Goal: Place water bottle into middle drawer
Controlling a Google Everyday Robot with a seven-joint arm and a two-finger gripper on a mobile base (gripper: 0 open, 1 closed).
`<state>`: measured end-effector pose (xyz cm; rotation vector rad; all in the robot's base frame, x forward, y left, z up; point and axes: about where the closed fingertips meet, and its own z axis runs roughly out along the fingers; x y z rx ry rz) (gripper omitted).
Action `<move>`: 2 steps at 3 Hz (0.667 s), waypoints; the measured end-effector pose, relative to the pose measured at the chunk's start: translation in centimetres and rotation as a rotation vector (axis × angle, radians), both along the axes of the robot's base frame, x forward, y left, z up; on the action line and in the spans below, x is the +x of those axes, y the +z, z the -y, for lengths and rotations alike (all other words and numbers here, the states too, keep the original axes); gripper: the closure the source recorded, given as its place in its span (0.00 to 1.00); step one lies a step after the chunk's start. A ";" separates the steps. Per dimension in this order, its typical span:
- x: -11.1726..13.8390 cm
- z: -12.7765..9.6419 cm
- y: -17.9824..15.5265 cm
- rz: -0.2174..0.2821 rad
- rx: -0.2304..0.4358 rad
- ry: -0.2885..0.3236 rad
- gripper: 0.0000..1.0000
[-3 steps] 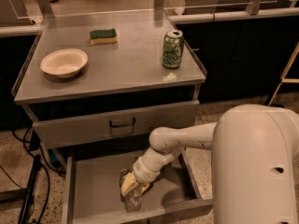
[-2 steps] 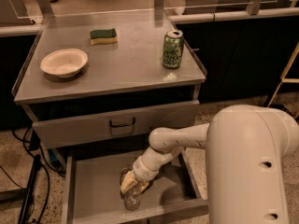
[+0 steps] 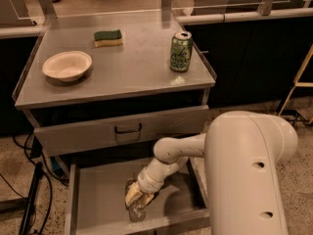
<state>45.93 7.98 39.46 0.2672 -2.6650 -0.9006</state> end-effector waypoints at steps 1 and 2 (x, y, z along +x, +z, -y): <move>-0.3 0.0 -1.4 -0.026 -0.003 -0.007 1.00; -0.3 0.0 -2.3 -0.039 0.000 -0.012 1.00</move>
Offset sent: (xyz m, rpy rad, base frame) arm 0.0004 -0.0025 -0.0313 0.0013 0.0490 -0.0240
